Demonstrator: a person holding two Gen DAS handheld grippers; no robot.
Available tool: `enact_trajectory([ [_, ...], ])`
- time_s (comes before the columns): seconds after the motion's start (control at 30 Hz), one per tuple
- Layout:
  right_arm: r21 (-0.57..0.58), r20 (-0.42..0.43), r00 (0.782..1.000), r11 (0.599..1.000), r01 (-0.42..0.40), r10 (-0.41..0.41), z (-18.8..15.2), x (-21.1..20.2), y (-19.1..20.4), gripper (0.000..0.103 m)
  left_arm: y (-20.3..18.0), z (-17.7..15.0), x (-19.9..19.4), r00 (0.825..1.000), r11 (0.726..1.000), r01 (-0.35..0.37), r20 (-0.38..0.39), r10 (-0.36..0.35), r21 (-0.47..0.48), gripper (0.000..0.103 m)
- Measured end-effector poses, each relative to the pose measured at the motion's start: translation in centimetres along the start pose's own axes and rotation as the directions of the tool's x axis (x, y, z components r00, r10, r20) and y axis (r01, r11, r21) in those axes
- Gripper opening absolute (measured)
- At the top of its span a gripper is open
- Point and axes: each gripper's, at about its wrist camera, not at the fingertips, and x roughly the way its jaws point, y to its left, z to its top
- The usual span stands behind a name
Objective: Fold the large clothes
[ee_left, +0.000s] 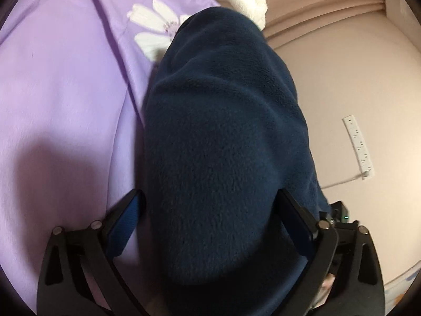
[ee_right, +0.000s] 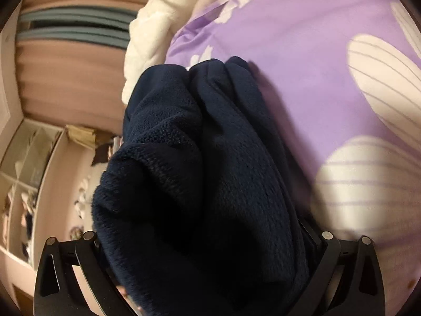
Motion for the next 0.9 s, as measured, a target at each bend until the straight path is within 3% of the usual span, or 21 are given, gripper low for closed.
enact_trajectory([
  [0.17, -0.049, 0.057, 0.998, 0.998, 0.027, -0.024, 0.3, 0.2, 0.3, 0.101, -0.9, -0.2, 0.6, 0.998, 0.999, -0.038, 0.049, 0.037, 0.022, 0.089],
  [0.3, -0.045, 0.079, 0.997, 0.999, -0.014, 0.018, 0.6, -0.5, -0.3, 0.092, -1.6, -0.2, 0.3, 0.996, 0.996, -0.067, 0.059, 0.063, 0.059, 0.086],
  [0.4, -0.034, 0.086, 0.995, 0.998, -0.045, 0.048, 0.5, -0.9, -0.5, 0.087, -3.8, -0.6, 0.3, 0.988, 0.981, -0.137, 0.086, 0.126, 0.139, 0.083],
  [0.57, -0.003, 0.095, 0.99, 0.994, -0.108, 0.108, 0.6, -1.4, -1.1, 0.083, -5.8, -0.4, 0.1, 0.981, 0.965, -0.176, 0.113, 0.157, 0.194, 0.078],
  [0.67, -0.012, 0.099, 0.989, 0.994, -0.108, 0.108, 0.0, -1.6, -0.7, 0.082, -6.2, -1.1, -1.7, 0.971, 0.95, -0.221, 0.141, 0.193, 0.22, 0.076],
  [0.77, -0.064, 0.104, 0.991, 0.995, -0.077, 0.084, -0.3, -2.1, 0.7, 0.08, -7.2, -1.4, -2.7, 0.953, 0.918, -0.285, 0.186, 0.24, 0.276, 0.073],
  [0.9, -0.138, 0.122, 0.986, 0.986, -0.092, 0.109, -0.3, -3.3, 2.9, 0.078, -6.3, -1.5, -4.9, 0.965, 0.938, -0.23, 0.185, 0.185, 0.26, 0.072],
])
